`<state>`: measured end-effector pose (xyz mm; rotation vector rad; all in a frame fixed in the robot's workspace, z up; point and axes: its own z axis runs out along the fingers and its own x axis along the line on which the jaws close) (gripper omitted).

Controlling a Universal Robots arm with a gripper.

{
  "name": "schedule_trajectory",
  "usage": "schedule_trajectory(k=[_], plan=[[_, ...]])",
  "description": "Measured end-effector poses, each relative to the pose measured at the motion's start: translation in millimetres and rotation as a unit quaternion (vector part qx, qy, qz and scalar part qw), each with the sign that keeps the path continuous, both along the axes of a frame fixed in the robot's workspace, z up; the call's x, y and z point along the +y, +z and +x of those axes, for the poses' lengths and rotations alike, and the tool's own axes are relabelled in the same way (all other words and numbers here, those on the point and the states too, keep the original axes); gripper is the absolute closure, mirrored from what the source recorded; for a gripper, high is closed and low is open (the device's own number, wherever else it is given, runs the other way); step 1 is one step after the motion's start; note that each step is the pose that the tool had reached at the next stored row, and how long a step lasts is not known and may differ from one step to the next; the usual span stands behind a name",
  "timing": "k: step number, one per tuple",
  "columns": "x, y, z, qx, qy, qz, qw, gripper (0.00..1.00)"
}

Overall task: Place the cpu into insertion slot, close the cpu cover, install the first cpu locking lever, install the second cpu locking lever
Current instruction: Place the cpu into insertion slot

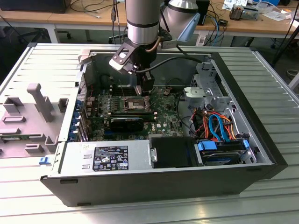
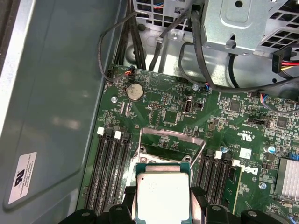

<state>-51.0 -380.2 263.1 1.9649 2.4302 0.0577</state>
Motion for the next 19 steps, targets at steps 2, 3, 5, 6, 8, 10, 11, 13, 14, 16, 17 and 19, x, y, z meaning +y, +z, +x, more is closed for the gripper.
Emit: schedule_trajectory(k=[2, 3, 5, 6, 8, 10, 11, 13, 14, 16, 17, 19], plan=[[0.0, 0.0, 0.0, 0.0, 0.0, 0.0001, 1.0, 0.46], [0.0, -0.1, 0.2, 0.0, 0.0, 0.0001, 1.0, 0.46], [0.0, -0.1, 0.3, 0.0, -0.002, -0.0001, 1.0, 0.46], [0.0, -0.1, 0.2, 0.0, -0.002, -0.0001, 1.0, 0.46], [0.0, -0.2, 0.3, 0.0, -0.002, -0.0001, 1.0, 0.46], [0.0, -0.2, 0.3, 0.0, -0.002, 0.0, 1.0, 0.46], [-0.1, -0.3, 0.3, -0.0001, -0.002, 0.0001, 1.0, 0.46], [-0.1, -0.2, 0.4, 0.0, -0.002, 0.0, 1.0, 0.46], [-0.1, -0.2, 0.7, 0.0, -0.002, -0.0001, 1.0, 0.46], [-0.1, -0.2, 0.7, 0.0, -0.002, -0.0001, 1.0, 0.46], [-0.1, -0.2, 0.7, 0.0, -0.002, -0.0001, 1.0, 0.46], [-0.1, -0.2, 0.7, 0.0, -0.002, -0.0001, 1.0, 0.46]])
